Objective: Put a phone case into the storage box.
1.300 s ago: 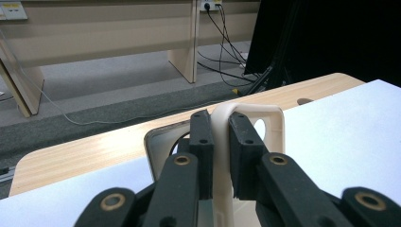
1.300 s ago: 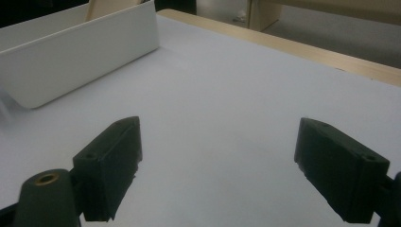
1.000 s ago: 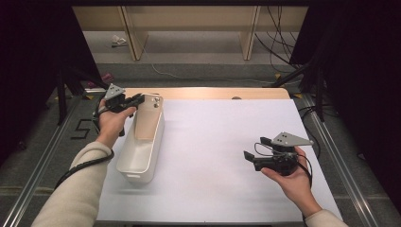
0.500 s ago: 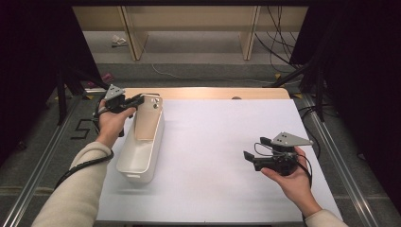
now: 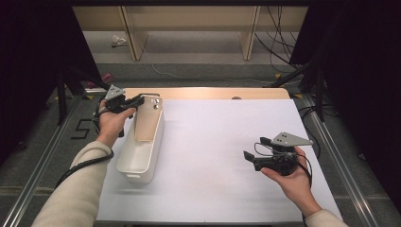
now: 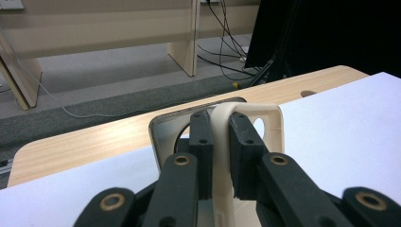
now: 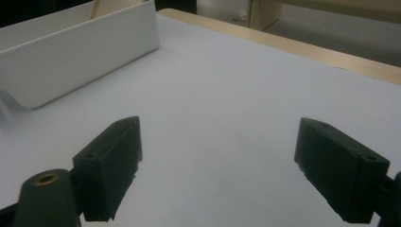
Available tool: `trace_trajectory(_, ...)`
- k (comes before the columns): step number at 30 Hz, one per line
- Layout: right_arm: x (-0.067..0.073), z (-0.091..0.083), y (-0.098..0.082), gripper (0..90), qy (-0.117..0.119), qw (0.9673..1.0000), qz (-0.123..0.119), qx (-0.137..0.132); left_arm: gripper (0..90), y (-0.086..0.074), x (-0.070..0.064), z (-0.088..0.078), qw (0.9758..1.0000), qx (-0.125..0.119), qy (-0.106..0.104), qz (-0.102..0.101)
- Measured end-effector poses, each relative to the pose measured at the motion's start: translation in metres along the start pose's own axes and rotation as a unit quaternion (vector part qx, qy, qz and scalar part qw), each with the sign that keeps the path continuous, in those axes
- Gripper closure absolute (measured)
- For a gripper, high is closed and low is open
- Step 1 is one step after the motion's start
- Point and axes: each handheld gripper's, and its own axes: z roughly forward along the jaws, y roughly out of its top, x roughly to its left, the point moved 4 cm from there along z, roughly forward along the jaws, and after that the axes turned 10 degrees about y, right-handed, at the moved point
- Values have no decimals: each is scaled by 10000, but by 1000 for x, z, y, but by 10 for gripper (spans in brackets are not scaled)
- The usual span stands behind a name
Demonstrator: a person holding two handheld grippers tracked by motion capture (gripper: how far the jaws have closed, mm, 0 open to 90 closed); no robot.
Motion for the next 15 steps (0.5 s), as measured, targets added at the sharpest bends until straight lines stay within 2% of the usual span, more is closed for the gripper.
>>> trace_trajectory(5, 0, 0, 0, 167, 6, 10000, 7, -8, 808, -3, 2, 2, 10000, 37, -2, -46)
trace_trajectory(15, 0, 0, 0, 167, 3, 10000, 8, -4, 803, -3, 4, 4, 10000, 79, 57, 5)
